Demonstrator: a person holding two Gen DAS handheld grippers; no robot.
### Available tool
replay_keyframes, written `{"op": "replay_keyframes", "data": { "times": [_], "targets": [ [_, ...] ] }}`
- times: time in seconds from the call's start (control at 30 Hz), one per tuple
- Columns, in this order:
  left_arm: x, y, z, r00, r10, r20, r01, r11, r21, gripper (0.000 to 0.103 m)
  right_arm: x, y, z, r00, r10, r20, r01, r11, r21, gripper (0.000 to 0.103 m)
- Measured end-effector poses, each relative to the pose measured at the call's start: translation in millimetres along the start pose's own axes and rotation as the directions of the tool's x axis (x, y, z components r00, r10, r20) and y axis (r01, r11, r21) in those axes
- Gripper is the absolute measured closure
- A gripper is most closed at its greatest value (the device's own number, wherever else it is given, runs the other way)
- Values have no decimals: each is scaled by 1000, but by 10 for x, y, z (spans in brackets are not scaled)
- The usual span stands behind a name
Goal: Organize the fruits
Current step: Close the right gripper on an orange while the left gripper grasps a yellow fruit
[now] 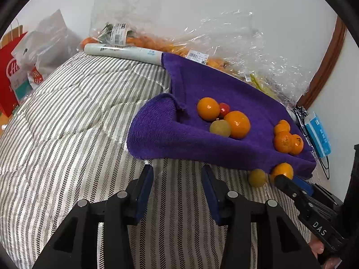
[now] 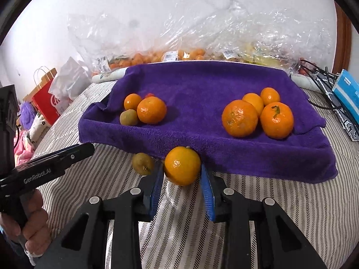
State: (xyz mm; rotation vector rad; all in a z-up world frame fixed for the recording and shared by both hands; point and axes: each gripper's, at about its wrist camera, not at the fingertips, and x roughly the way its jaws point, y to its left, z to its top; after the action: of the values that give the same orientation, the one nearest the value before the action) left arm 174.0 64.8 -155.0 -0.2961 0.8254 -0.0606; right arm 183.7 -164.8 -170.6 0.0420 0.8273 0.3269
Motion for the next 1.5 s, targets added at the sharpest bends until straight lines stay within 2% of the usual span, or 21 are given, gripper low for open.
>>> {"op": "replay_keyframes", "data": {
  "times": [0.23, 0.53, 0.7, 0.87, 1.1, 1.2, 1.4, 1.5],
  "targets": [
    [14, -39, 4, 1000, 12, 0, -12, 1000, 12, 61, -106, -84, -51, 999, -29, 14, 29, 999, -20, 70],
    [3, 30, 8, 1000, -28, 12, 28, 999, -39, 61, -122, -179, -63, 1000, 12, 22, -13, 999, 31, 70],
    [2, 22, 8, 1000, -28, 13, 28, 999, -44, 63, -203, -202, -77, 998, 19, 62, -22, 999, 46, 70],
    [-9, 10, 1, 999, -46, 16, 47, 998, -31, 63, -225, -133, -88, 998, -11, 57, 11, 1000, -11, 70],
    [-85, -5, -26, 996, -69, 51, 70, 997, -12, 63, -343, -182, -96, 996, -28, 87, 31, 999, -32, 70],
    [-80, -65, -38, 998, -59, 35, 58, 998, 13, 61, -432, -253, -119, 994, -42, 100, 46, 998, -34, 70],
    [-79, -348, -155, 998, -66, -5, 66, 989, 132, 59, -539, -456, -226, 989, -106, 108, 113, 992, -60, 70],
    [-78, -473, -223, 997, -75, -26, 78, 982, 170, 59, -543, -617, -258, 991, -96, 89, 98, 995, -17, 70]
  ]
}}
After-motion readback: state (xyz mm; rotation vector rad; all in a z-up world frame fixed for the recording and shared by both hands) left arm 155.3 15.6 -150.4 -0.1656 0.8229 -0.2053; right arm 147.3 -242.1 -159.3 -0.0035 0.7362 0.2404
